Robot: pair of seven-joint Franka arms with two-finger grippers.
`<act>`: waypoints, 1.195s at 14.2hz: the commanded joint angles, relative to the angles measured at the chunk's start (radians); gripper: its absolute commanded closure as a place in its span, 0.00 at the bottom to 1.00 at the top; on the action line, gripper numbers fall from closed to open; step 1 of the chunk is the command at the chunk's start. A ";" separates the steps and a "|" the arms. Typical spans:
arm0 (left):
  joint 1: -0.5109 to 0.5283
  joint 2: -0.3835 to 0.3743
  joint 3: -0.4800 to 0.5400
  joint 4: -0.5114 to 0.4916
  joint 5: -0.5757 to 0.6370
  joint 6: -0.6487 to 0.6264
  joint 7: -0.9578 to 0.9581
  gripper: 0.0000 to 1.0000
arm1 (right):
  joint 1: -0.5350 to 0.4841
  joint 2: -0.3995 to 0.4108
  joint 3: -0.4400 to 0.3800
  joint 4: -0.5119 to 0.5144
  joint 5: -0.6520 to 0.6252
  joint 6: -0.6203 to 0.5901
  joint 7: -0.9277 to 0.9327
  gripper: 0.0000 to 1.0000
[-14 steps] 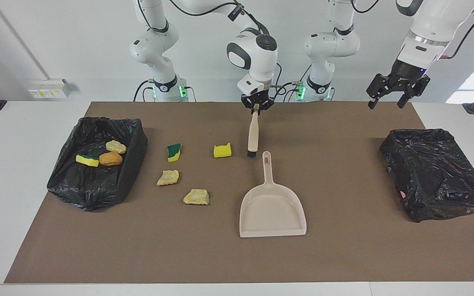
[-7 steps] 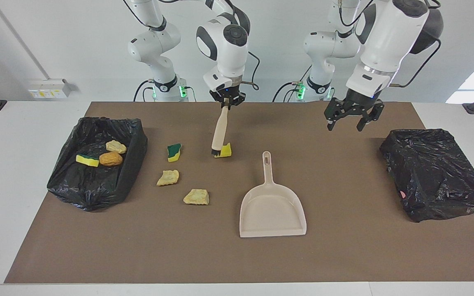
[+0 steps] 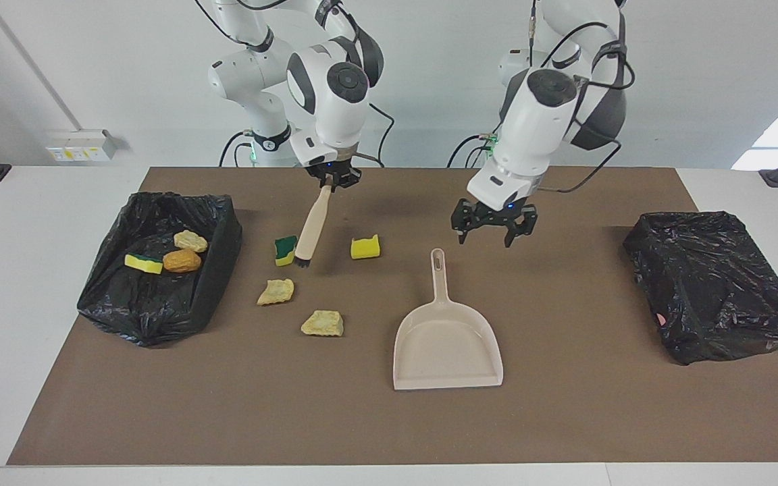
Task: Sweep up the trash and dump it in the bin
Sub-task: 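Reach the left gripper to the dustpan while the right gripper reaches the brush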
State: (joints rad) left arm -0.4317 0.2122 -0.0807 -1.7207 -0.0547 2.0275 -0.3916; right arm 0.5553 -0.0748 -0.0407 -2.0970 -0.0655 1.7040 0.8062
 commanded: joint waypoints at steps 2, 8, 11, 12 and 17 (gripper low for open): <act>-0.044 0.090 0.015 -0.005 0.018 0.103 -0.059 0.00 | -0.151 -0.019 0.012 -0.035 -0.007 -0.009 -0.152 1.00; -0.061 0.099 0.015 -0.099 0.018 0.217 -0.062 0.00 | -0.320 -0.080 0.012 -0.204 0.010 0.182 -0.405 1.00; -0.105 0.138 0.016 -0.111 0.018 0.215 -0.085 0.00 | -0.324 -0.088 0.012 -0.259 0.047 0.244 -0.433 1.00; -0.105 0.138 0.016 -0.105 0.018 0.215 -0.086 0.00 | -0.321 -0.089 0.012 -0.296 0.058 0.297 -0.447 1.00; -0.095 0.141 0.019 -0.082 0.059 0.200 -0.086 0.33 | -0.304 -0.069 0.013 -0.305 0.130 0.365 -0.452 1.00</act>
State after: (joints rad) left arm -0.5253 0.3544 -0.0715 -1.8133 -0.0260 2.2252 -0.4615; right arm 0.2511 -0.1273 -0.0282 -2.3757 0.0251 2.0330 0.3894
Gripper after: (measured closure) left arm 0.194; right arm 0.744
